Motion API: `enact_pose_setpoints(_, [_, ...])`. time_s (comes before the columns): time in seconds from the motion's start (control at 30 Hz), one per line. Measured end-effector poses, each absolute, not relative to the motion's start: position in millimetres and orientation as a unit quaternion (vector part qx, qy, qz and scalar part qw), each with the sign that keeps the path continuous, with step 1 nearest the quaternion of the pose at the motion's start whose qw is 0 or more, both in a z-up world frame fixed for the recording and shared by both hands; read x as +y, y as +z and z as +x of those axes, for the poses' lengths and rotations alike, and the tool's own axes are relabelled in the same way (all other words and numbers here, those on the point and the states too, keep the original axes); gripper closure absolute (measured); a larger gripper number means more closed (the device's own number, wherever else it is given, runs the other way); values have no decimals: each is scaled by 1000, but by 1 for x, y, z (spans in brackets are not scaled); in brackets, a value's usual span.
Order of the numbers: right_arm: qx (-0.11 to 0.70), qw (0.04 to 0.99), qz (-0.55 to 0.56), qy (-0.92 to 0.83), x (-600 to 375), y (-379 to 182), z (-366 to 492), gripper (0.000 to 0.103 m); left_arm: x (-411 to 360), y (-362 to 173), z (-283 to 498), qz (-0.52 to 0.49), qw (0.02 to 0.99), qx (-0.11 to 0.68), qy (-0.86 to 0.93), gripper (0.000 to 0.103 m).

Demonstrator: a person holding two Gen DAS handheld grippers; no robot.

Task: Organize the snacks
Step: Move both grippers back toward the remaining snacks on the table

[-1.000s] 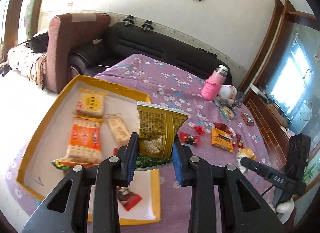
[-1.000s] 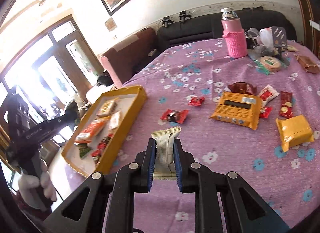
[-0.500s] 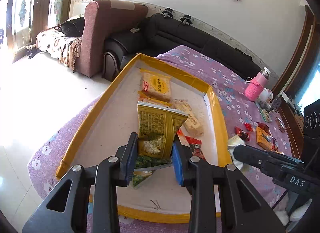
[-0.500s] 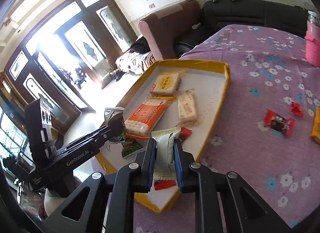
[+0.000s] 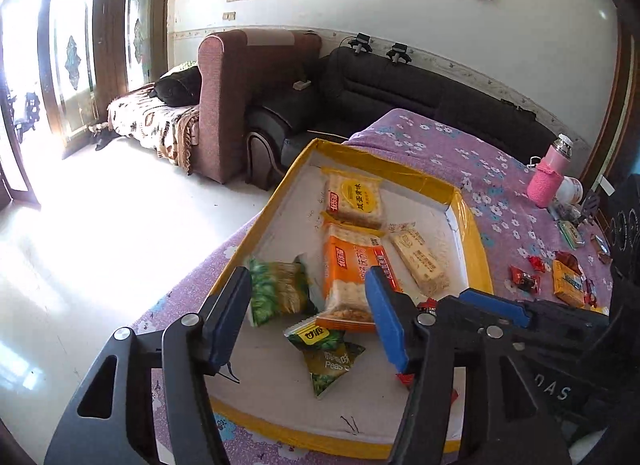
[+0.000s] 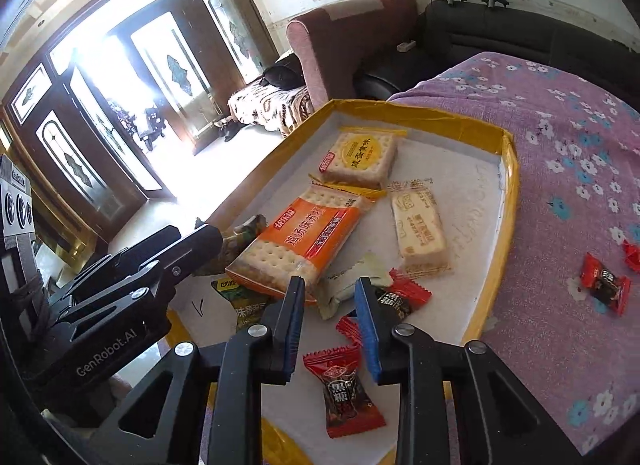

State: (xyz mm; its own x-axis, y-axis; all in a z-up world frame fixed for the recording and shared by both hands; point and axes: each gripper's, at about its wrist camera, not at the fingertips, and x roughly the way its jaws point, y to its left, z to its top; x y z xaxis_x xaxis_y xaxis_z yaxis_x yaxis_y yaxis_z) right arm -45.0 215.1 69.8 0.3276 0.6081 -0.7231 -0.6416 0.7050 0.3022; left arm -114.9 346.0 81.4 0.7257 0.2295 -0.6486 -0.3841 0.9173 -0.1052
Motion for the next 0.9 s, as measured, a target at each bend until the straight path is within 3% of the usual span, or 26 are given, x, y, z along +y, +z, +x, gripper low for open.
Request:
enact_pose_setpoints(0.17, [426, 832, 20, 354, 163, 81, -35, 68, 316, 93, -115, -74, 929, 322, 164, 35])
enact_pose_setpoints(0.53, [419, 869, 114, 236, -1, 82, -6, 64, 253, 114, -107, -29, 943, 312, 112, 32])
enact_pose_setpoints(0.9, [409, 882, 179, 152, -116, 71, 17, 58, 200, 111, -53, -137, 917, 366, -74, 31])
